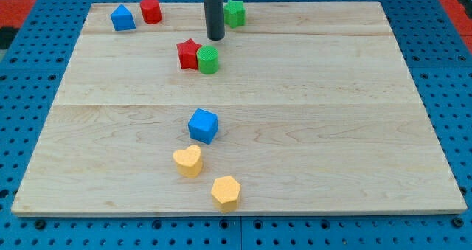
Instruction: Nudge the yellow hexagon left a bit
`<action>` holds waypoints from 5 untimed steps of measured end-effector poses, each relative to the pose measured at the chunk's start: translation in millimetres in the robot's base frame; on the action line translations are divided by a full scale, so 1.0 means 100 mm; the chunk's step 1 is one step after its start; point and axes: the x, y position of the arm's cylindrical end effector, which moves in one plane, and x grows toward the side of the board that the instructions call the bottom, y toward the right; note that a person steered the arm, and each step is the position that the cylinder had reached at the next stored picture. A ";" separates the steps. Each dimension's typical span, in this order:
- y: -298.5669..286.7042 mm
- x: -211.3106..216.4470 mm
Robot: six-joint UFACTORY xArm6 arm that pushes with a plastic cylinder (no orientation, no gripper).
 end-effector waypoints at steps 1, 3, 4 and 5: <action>0.11 0.00; 0.68 0.24; 0.92 0.78; 0.97 1.24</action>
